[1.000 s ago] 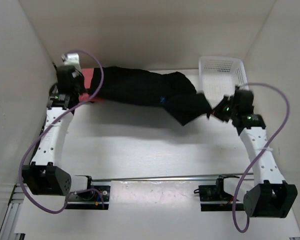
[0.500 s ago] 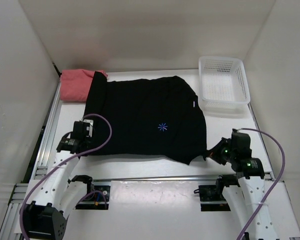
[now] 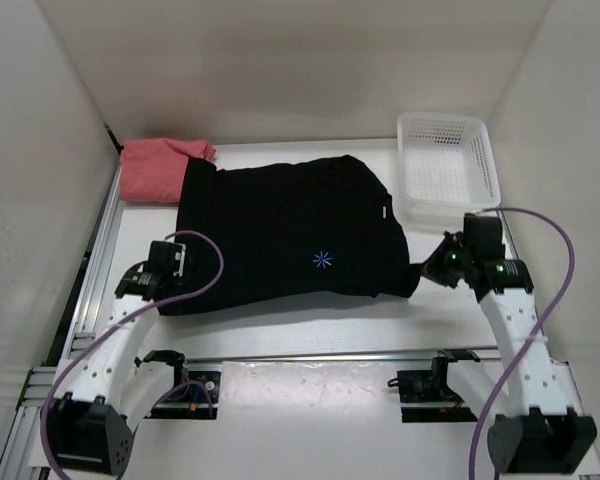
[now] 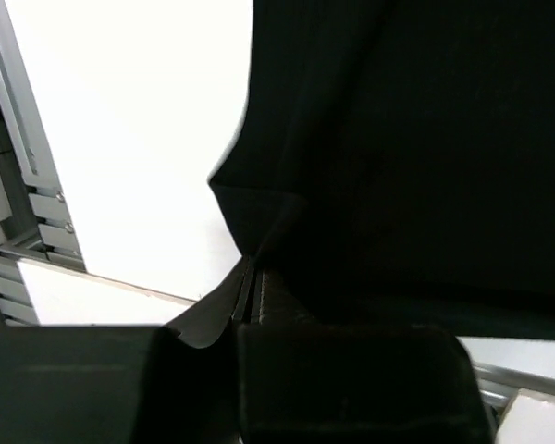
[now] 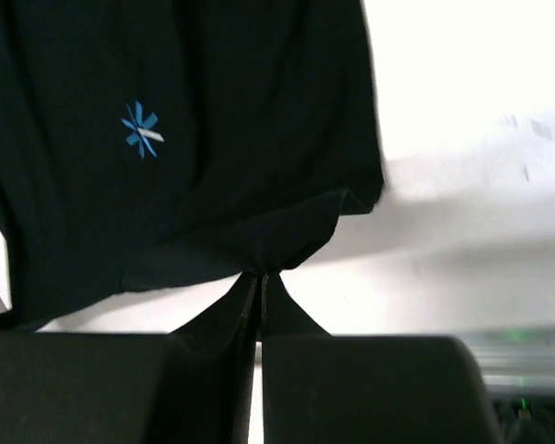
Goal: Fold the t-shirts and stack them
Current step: Flatten out the tshirt
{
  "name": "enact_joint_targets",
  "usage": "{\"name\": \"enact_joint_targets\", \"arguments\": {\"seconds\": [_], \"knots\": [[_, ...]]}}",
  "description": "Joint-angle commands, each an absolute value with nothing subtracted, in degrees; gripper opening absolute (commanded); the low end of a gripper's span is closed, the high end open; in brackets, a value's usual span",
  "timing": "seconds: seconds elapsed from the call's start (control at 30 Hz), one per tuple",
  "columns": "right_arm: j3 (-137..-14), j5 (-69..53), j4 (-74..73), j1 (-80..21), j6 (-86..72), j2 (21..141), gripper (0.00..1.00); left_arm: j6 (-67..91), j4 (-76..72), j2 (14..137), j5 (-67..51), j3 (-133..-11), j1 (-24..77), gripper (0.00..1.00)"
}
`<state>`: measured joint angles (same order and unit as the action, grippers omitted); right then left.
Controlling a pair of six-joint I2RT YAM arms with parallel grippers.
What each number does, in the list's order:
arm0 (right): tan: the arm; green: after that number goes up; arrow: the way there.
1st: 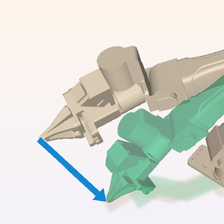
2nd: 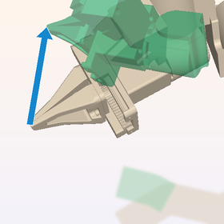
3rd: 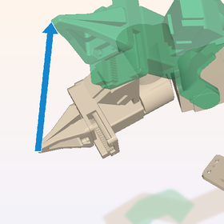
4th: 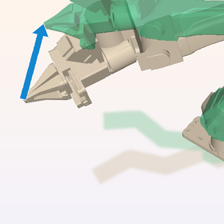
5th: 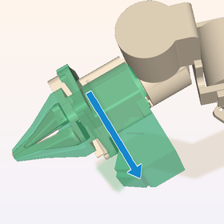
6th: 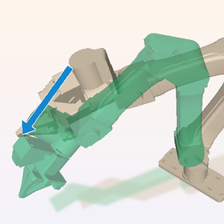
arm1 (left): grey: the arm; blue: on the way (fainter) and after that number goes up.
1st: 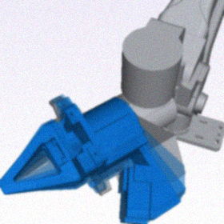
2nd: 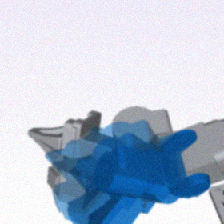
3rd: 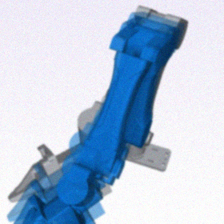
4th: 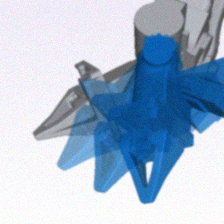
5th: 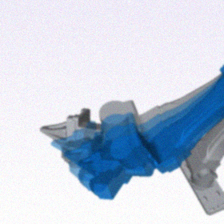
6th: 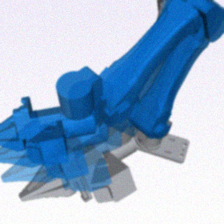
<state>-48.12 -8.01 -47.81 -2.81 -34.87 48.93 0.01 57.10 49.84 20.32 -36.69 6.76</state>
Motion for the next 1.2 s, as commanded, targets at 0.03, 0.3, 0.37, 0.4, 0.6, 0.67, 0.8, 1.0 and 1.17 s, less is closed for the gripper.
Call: {"name": "enact_joint_targets", "arguments": {"seconds": [0.03, 0.3, 0.37, 0.4, 0.6, 0.67, 0.8, 1.0, 1.17], "knots": [[-52.8, -8.9, -37.6, -3.4, -32.3, 59.6, 0.00, 0.0, 50.0, 59.3, 21.5, -43.4, 6.0, 0.10], [-64.1, -8.1, -34.6, -6.1, -29.4, 81.0, 0.00, 0.0, 48.0, 80.8, 19.8, -60.9, 3.0, 0.10], [-67.8, -7.2, -35.8, -6.8, -28.6, 84.4, 0.00, 0.0, 48.0, 83.8, 19.8, -63.2, 3.0, 0.10], [-68.6, -6.7, -36.8, -7.5, -28.6, 84.9, 0.00, 0.0, 48.0, 83.8, 19.8, -63.2, 3.0, 0.10], [-54.0, -6.8, -40.5, -7.5, -32.1, 73.1, 0.00, 0.0, 50.5, 74.8, 19.8, -54.3, 1.8, 0.10], [-44.6, -6.9, -43.0, -9.1, -35.3, 65.6, 0.00, 0.0, 53.5, 69.3, 19.8, -48.8, 1.8, 0.10], [-32.1, -6.2, -48.0, -13.3, -48.1, 52.7, 0.00, 0.0, 58.3, 59.9, 21.2, -39.4, 1.8, 0.10], [-27.6, -0.6, -54.6, -13.9, -56.3, 40.7, 0.00, 0.0, 60.1, 54.8, 20.7, -32.6, 1.8, 0.10], [-30.3, 1.6, -58.8, -13.9, -56.9, 39.3, 0.00, 0.0, 59.1, 53.6, 22.3, -29.9, 1.3, 0.10]]}}
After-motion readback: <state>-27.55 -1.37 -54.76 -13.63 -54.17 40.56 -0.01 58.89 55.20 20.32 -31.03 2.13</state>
